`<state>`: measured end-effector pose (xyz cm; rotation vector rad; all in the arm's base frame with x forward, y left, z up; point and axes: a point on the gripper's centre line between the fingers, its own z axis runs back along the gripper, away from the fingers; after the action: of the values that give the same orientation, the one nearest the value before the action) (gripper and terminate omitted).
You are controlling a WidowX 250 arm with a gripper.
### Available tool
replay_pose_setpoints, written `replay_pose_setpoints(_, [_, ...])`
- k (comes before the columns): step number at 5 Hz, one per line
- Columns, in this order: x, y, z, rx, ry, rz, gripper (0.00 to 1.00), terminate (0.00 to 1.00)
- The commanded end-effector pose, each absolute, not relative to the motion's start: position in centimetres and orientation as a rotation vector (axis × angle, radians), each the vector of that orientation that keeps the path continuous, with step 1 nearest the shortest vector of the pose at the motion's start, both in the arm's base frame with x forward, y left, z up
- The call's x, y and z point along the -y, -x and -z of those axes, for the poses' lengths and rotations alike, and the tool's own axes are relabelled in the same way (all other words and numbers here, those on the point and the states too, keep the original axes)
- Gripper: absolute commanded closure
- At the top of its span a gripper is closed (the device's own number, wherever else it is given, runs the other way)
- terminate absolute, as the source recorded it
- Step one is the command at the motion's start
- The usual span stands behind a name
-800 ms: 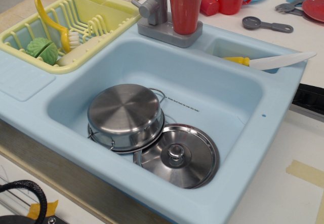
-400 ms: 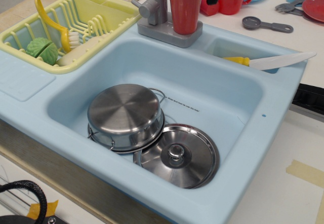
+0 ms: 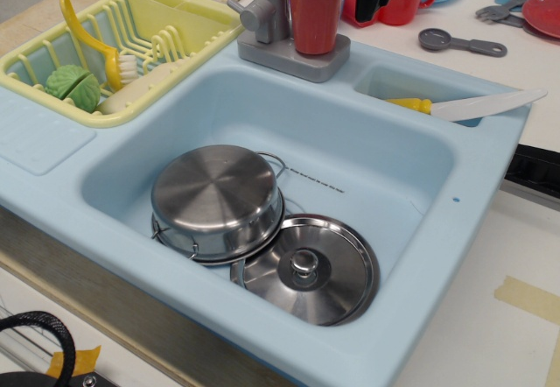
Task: Put cup from anywhere into sink
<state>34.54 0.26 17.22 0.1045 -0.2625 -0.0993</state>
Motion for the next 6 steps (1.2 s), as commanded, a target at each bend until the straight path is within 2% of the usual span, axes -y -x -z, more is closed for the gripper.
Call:
replay_pose_setpoints(1, [-0.8, -34.3, -16.8, 0.293, -0.081, 0.068, 0.0, 0.0])
replay_pose_setpoints(2, [-0.7, -34.1, -15.9, 0.282, -0.06, 0.037, 1.0, 0.0])
replay_pose_setpoints(3, [-0.5, -33.6, -15.4, 0.289, -0.054, 0.017, 1.0, 0.0])
replay_pose_setpoints(6, [2.9, -31.2, -18.7, 0.231, -0.154, -0.097, 1.0, 0.0])
